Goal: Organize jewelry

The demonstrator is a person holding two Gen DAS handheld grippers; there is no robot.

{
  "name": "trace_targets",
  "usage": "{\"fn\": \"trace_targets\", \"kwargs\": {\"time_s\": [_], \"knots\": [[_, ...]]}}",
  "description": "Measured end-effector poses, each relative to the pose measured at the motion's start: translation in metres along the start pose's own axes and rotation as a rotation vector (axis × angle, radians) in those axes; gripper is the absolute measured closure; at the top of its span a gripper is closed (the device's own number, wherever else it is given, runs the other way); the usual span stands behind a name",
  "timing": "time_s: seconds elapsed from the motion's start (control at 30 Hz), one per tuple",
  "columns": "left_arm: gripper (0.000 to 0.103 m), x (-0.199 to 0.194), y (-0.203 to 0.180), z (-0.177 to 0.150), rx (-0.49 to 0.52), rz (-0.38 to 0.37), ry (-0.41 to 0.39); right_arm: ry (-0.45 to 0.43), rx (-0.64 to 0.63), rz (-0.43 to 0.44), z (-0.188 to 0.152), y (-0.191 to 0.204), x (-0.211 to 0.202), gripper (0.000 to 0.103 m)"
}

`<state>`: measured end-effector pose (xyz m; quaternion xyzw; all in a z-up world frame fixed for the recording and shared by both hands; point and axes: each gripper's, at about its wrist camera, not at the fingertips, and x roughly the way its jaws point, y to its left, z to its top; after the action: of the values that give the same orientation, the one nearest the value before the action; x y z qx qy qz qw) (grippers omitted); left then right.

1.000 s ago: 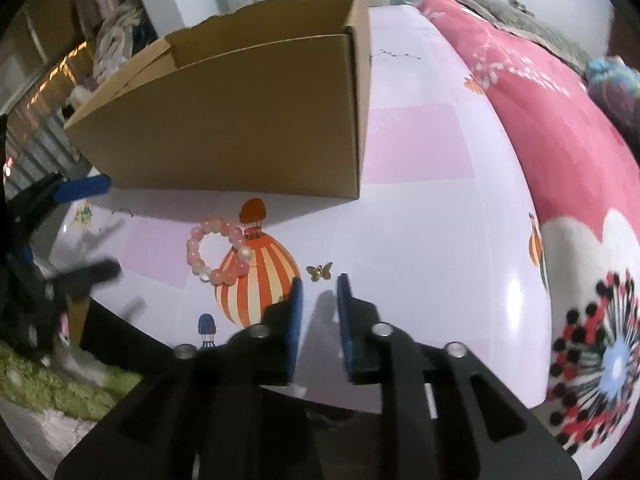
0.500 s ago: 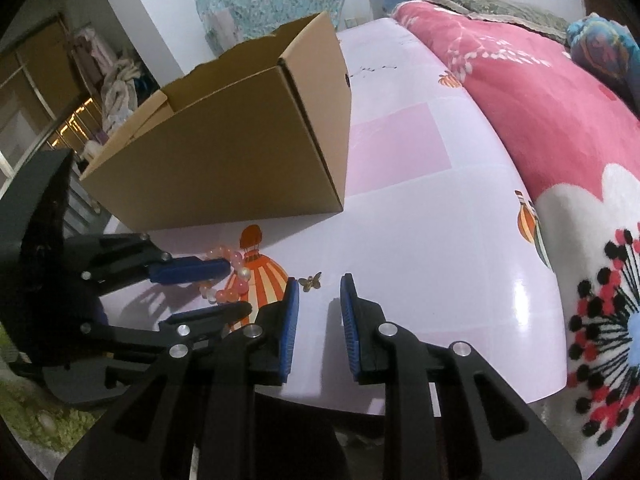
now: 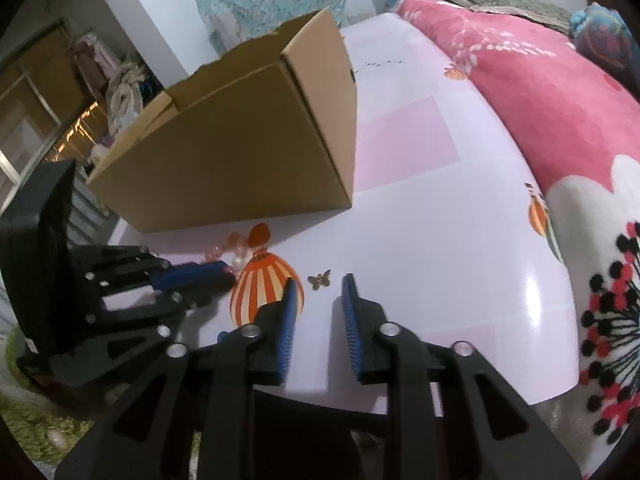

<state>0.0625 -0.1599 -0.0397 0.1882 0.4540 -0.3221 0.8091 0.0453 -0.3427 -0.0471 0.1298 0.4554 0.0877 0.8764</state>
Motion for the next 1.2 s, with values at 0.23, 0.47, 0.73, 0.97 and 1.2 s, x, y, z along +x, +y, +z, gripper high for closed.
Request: {"fn": "trace_targets", "kwargs": {"time_s": [0.23,0.47,0.73,0.97,1.2], "knots": [[0.095,-0.008,0.021,-0.011,-0.063,0.02,0.005,0.009,-0.104,-0.1,0.007,0.019,0.013,0.066],[0.095,-0.008,0.024,-0.013,-0.075,0.006,-0.002,0.018,-0.104,-0.162,0.003,0.026,0.023,0.075],[0.095,-0.008,0.024,-0.013,-0.074,0.005,-0.004,0.011,-0.13,-0.223,0.004,0.031,0.028,0.086],[0.095,-0.006,0.023,-0.011,-0.075,0.006,-0.004,0.012,-0.112,-0.215,0.004,0.029,0.026,0.09],[0.095,-0.006,0.022,-0.011,-0.071,0.009,-0.005,0.005,-0.102,-0.204,0.004,0.028,0.025,0.09]]}}
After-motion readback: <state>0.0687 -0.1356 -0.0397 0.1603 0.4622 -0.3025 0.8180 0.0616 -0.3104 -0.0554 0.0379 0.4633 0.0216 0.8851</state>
